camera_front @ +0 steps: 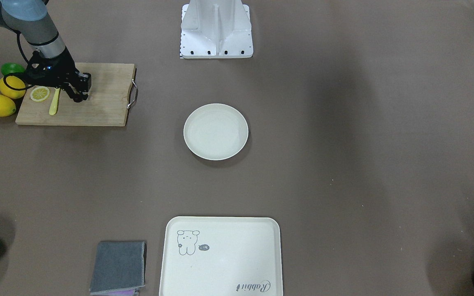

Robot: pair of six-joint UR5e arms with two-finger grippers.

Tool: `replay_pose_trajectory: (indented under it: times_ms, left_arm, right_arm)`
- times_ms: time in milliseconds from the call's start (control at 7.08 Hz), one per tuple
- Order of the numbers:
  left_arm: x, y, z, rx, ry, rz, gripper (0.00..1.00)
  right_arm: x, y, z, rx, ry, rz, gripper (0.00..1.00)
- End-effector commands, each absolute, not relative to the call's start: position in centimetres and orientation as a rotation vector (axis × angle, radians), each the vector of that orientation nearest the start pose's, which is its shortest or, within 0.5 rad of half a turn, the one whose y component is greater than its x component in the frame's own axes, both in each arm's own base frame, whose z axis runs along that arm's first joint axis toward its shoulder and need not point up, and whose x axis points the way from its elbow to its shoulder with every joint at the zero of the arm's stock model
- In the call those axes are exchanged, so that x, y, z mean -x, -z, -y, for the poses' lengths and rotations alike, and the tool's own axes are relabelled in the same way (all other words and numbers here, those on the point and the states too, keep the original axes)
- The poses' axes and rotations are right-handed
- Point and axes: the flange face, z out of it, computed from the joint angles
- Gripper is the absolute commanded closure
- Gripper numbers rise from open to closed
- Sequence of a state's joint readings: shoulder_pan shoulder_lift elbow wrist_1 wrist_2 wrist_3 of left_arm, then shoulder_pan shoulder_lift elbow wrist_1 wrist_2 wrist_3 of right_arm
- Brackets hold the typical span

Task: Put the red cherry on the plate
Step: 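Lower the right gripper and grasp the cherries by their stems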

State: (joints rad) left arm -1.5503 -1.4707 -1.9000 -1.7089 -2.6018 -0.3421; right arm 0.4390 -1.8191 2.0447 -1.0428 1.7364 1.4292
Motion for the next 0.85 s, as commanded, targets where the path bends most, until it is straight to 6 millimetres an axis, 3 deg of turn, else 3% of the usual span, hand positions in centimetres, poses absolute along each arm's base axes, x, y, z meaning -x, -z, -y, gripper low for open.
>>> replay_pose_trajectory:
  times_ms: [0, 282, 706]
  left_arm:
    - [4.0, -50.9, 45.2, -0.145, 0.103, -1.061, 0.03]
    - [4.0, -50.9, 45.3, -0.145, 0.103, -1.061, 0.03]
    - [3.9, -50.9, 45.5, -0.143, 0.103, -1.061, 0.03]
  right_arm:
    - [32.6, -49.3, 28.1, -0.072, -0.214, 0.779, 1.00]
    - [31.6, -48.3, 29.0, -0.055, -0.193, 0.809, 1.00]
    - [24.1, -45.4, 33.2, 0.033, -0.198, 0.891, 1.00]
